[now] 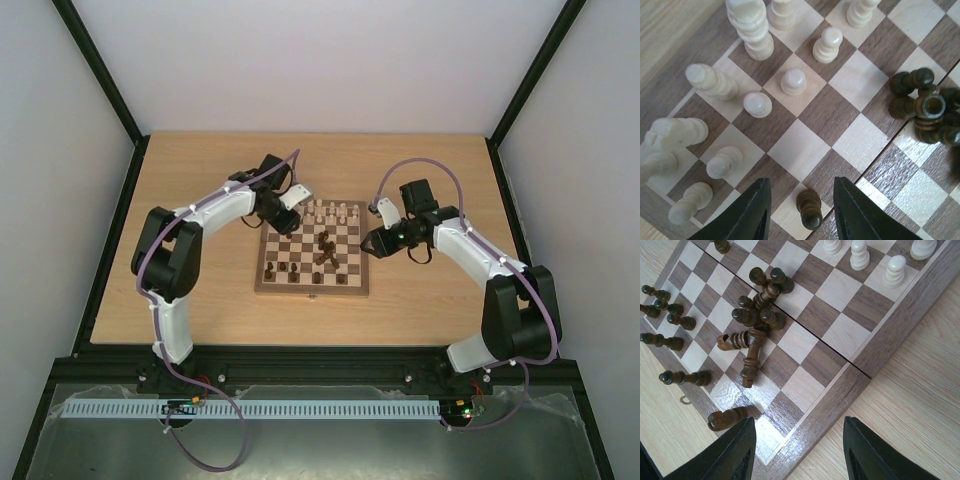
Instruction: Set up the chess pieces on the board
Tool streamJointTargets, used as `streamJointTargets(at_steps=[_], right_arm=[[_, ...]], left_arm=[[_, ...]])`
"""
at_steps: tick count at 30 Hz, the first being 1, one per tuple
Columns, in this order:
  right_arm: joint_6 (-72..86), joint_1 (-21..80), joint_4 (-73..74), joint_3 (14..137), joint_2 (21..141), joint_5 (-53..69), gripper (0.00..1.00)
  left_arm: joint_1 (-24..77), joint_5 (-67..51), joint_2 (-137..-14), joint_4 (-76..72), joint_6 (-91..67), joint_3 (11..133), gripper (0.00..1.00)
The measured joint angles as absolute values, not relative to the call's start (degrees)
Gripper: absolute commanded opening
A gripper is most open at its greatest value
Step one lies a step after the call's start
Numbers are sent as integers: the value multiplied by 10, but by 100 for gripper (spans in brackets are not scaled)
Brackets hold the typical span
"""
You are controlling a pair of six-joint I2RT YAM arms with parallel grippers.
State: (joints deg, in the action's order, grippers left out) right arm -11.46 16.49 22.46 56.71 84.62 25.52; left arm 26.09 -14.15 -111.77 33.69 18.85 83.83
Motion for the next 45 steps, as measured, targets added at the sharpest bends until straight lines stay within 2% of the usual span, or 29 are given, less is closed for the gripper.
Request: streamJointTargets(at_steps=[7,26,31,45], right_arm=[[-116,165,224,563,844,250,49],[-116,165,224,559,843,251,49],[-116,165,224,559,843,251,49],[-113,165,223,554,843,251,49]], left_arm=[[262,-137,-1121,351,189,834,38],[279,-119,-1121,358,204,815,14],[285,-121,-1119,361,214,815,13],[340,-220,-1096,425,308,816,13]])
